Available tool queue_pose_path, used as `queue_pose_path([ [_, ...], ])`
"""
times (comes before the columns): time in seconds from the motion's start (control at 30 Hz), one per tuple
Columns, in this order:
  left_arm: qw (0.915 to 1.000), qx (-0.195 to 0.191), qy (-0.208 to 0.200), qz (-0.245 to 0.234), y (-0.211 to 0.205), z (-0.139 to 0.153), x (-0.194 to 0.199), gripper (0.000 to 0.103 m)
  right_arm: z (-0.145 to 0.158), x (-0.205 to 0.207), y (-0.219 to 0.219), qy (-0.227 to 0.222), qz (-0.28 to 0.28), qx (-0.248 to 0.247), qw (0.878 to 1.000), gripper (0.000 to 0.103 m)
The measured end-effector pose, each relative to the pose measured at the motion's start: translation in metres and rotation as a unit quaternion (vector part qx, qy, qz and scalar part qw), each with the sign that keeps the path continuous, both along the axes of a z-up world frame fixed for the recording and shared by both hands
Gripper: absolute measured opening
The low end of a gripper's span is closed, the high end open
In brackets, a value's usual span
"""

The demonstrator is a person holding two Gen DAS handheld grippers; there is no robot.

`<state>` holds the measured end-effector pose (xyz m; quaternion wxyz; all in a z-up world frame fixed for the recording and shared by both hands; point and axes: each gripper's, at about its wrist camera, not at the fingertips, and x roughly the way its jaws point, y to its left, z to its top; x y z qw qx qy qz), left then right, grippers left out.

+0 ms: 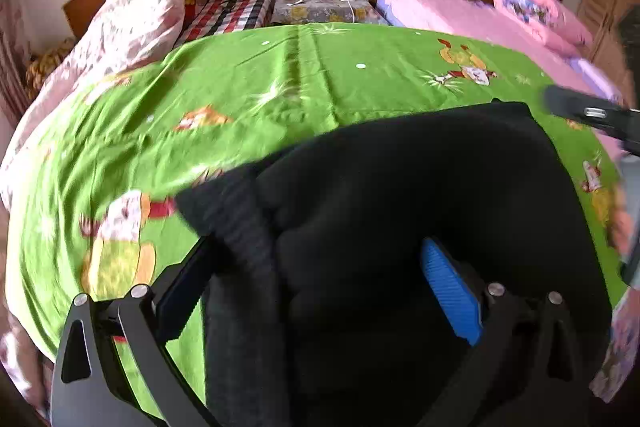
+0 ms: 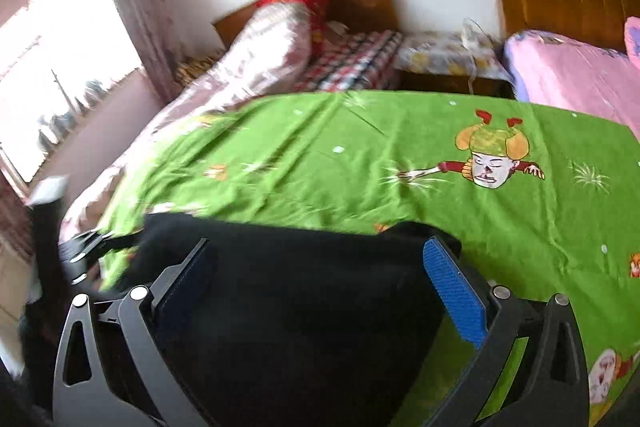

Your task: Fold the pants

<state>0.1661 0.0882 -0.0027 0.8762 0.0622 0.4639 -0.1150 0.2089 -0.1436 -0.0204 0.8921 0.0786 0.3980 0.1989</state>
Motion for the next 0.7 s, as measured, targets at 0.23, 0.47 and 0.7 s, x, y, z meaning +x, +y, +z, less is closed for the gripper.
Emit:
queue_pose_path([
  [0.23, 0.9982, -0.053, 0.023, 0.011, 0.023, -0.010, 0.004, 0.101, -0.028, 0.035, 0.049, 0.008, -0.004, -0.184, 0.983, 0.099],
  [0.47, 0.9984, -0.052, 0.021, 0.012, 0.023, -0.011, 0.003, 0.101, 0.016, -0.001, 0.016, -0.041, -0.010, -0.066, 0.997, 0.099],
  [0.7, 0.9992, -0.035, 0.009, 0.017, 0.020, -0.010, 0.002, 0.101, -0.022, -0.020, 0.047, 0.002, 0.085, -0.162, 0.983, 0.099],
])
